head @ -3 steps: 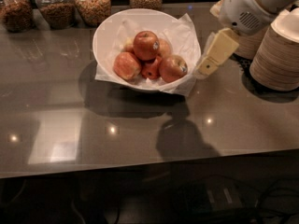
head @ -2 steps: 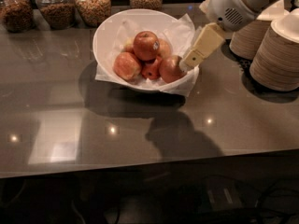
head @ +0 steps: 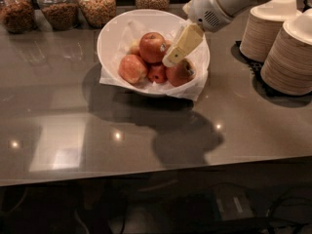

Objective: Pick apple from white bowl

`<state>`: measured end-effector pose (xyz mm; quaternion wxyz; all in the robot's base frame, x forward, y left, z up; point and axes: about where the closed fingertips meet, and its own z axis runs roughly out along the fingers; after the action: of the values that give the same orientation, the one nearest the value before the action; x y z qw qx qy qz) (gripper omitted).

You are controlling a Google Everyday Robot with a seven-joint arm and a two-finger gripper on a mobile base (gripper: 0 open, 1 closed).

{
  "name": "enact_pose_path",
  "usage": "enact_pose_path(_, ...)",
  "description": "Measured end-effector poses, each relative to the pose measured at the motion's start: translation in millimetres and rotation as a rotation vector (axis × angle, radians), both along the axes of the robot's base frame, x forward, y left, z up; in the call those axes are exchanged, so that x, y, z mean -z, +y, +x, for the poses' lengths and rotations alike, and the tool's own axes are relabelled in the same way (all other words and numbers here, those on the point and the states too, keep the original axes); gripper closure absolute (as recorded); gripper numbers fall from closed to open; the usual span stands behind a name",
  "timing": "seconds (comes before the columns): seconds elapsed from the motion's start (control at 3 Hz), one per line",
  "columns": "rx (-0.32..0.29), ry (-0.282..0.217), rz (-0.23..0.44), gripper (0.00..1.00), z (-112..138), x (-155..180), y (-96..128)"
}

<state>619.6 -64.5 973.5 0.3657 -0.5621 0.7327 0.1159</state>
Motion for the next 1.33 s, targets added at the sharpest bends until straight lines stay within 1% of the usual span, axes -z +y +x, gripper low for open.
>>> enact_pose_path(0.33, -0.016, 0.005, 0.024, 0.0, 13, 7, 11)
enact_pose_path(0.67, -0.039, 0.024, 0.035, 0.0, 24, 19, 25)
enact_pose_path(1.0, -0.059, 0.056, 0.042, 0.01, 32, 32, 37)
enact_pose_path(1.33, -0.081, 0.084, 0.044, 0.14, 35, 43, 49)
